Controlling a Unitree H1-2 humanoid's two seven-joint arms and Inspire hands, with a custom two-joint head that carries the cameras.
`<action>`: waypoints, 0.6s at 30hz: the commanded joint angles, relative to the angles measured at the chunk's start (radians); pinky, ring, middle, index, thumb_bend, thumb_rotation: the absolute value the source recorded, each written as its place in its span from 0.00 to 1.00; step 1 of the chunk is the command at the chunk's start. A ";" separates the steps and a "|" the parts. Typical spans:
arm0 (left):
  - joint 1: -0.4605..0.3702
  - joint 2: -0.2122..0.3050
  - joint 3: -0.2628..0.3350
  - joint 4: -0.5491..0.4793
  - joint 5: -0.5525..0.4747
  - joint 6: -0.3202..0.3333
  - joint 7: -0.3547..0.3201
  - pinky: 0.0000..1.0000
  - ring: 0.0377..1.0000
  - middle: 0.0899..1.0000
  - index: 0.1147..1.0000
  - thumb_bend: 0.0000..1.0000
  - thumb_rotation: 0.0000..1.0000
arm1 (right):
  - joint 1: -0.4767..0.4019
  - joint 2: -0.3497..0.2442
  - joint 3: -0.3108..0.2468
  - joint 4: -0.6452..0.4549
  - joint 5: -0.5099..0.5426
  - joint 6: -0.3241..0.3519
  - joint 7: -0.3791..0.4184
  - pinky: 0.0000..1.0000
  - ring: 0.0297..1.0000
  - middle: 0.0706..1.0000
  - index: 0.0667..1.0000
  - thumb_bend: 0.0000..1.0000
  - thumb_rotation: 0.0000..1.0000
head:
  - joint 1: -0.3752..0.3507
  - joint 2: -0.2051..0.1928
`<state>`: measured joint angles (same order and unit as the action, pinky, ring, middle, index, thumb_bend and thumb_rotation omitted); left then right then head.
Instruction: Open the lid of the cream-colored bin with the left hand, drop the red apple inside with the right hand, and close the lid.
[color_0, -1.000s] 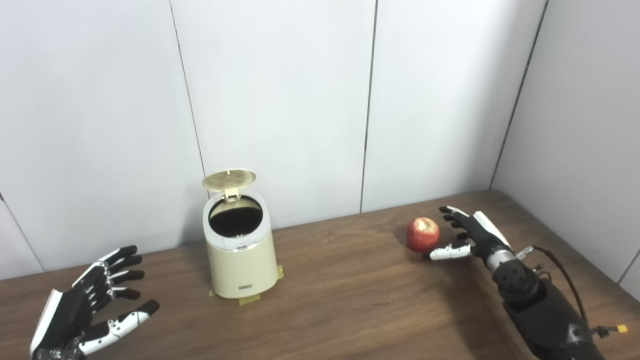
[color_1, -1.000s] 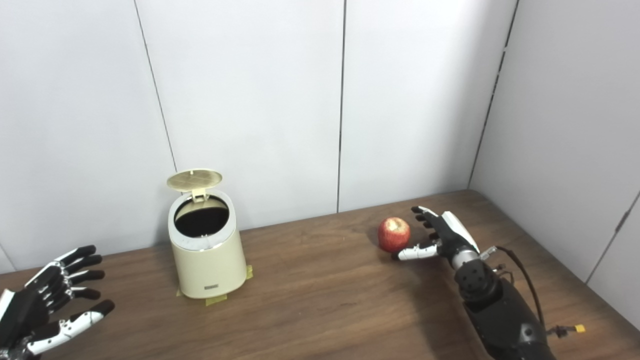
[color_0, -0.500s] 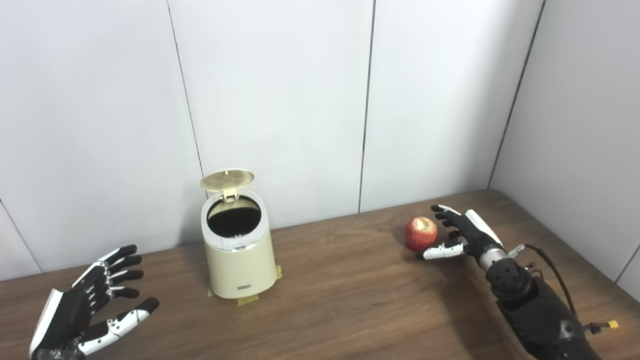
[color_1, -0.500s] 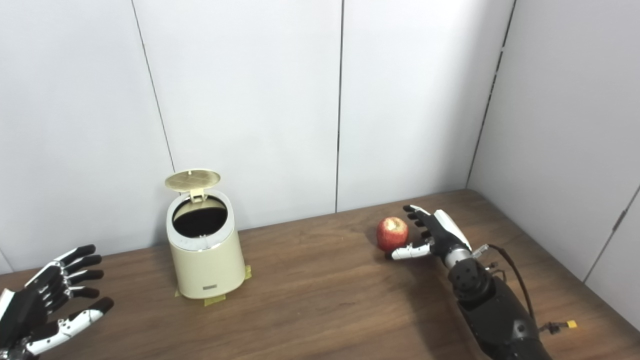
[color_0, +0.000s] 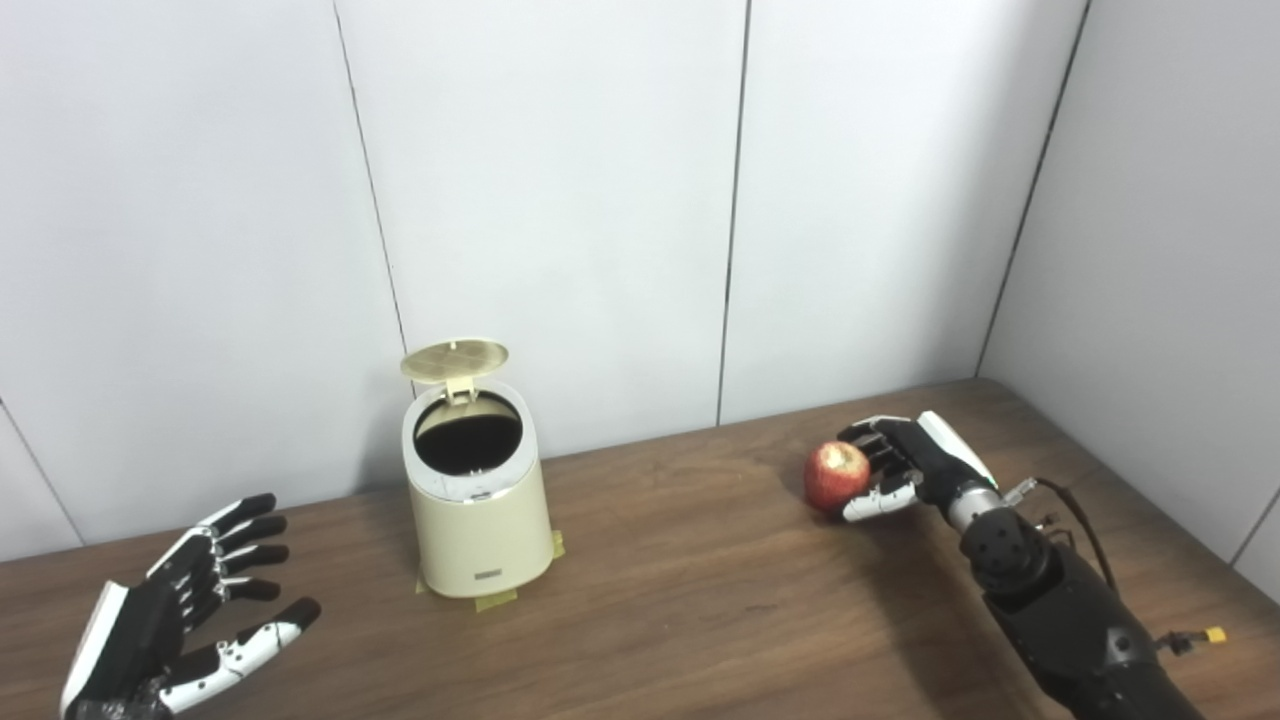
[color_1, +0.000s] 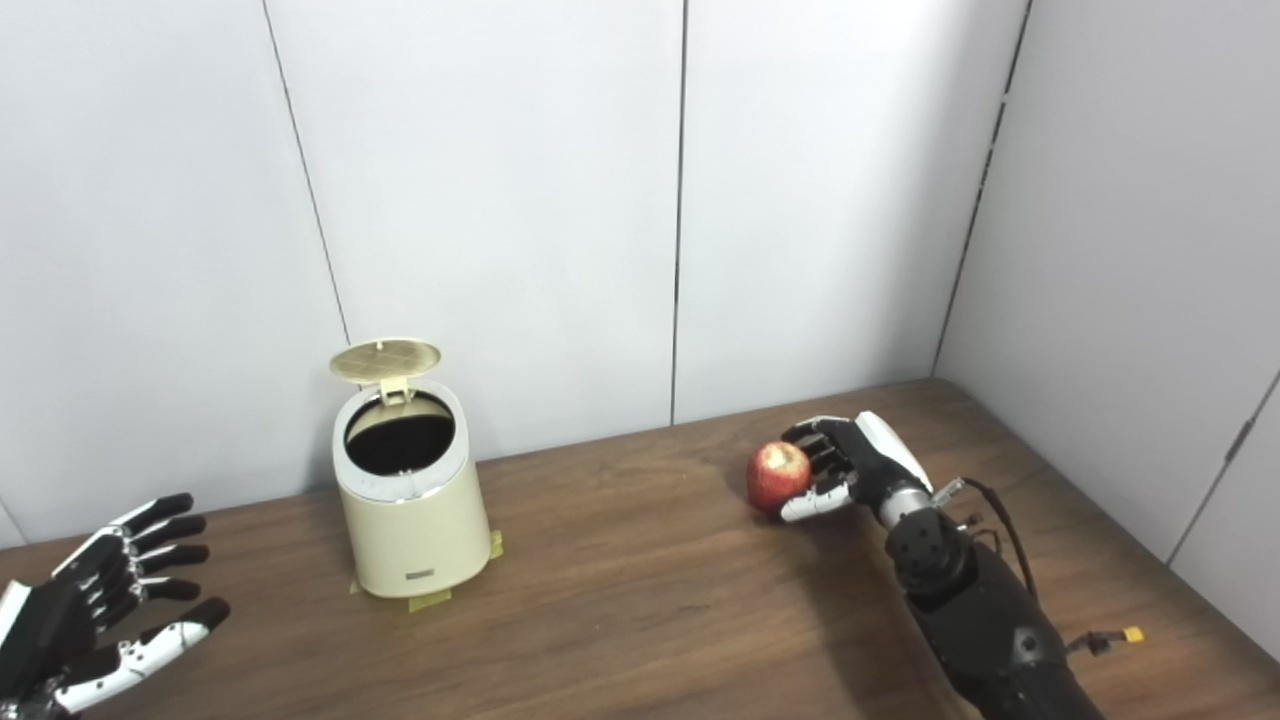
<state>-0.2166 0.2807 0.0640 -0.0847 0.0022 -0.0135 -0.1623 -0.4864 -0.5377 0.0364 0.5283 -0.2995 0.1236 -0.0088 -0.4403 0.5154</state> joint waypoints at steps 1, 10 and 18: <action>-0.031 0.009 0.002 -0.032 0.009 -0.016 0.009 0.63 0.74 0.79 0.83 0.64 0.07 | -0.018 0.002 0.022 0.006 -0.004 -0.039 0.024 0.58 0.58 0.57 0.49 0.56 0.11 | 0.001 0.001; -0.034 0.011 0.002 -0.015 0.003 -0.034 0.004 0.61 0.73 0.79 0.83 0.65 0.06 | -0.008 0.011 0.027 -0.007 -0.003 -0.022 0.020 0.54 0.55 0.54 0.45 0.51 0.12 | 0.004 0.006; -0.033 0.013 0.000 -0.010 0.007 -0.043 0.003 0.61 0.73 0.78 0.83 0.65 0.06 | 0.006 0.029 0.008 -0.021 -0.005 -0.041 -0.030 0.52 0.52 0.47 0.45 0.53 0.01 | 0.004 0.006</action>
<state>-0.2166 0.2808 0.0616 -0.0822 0.0063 -0.0194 -0.1631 -0.4762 -0.5216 0.0399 0.5212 -0.3002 0.0895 -0.0424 -0.4357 0.5216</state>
